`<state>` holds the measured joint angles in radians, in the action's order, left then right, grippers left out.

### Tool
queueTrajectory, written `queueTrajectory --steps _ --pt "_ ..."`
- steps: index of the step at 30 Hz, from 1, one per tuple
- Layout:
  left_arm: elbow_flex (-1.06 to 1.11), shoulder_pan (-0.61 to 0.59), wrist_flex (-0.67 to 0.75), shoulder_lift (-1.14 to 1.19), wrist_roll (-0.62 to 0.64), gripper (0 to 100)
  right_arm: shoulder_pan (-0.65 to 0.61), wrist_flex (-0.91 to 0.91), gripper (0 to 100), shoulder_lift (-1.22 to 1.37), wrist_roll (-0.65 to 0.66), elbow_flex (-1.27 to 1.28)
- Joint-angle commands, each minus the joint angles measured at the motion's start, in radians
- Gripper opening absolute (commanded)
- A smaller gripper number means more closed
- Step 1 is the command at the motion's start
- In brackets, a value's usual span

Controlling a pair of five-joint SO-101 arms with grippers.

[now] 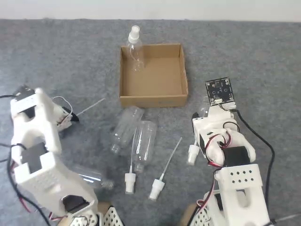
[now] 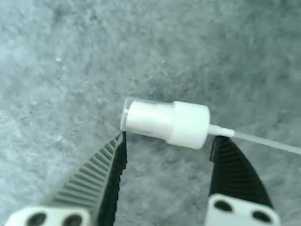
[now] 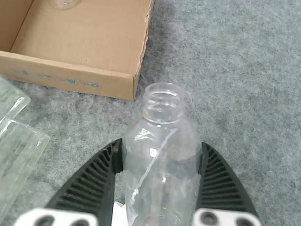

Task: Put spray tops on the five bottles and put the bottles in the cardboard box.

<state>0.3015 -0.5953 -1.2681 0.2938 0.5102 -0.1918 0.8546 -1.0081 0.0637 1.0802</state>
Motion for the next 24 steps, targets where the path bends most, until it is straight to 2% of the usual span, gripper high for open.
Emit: queueTrajectory --steps 1,10,14,24 --pt "-0.073 -0.002 -0.017 -0.02 0.02 27 0.008 -0.024 12.6 -0.027 0.026 -0.014" --pt "-0.214 -0.003 -0.196 -0.02 0.02 27 0.008 -0.024 12.6 -0.027 0.029 -0.014" --pt "-0.211 -0.002 -0.19 -0.008 0.057 27 0.008 -0.024 12.6 -0.027 0.029 -0.014" --pt "-0.105 -0.002 -0.046 -0.009 0.132 27 0.008 -0.024 12.6 -0.027 0.029 -0.014"
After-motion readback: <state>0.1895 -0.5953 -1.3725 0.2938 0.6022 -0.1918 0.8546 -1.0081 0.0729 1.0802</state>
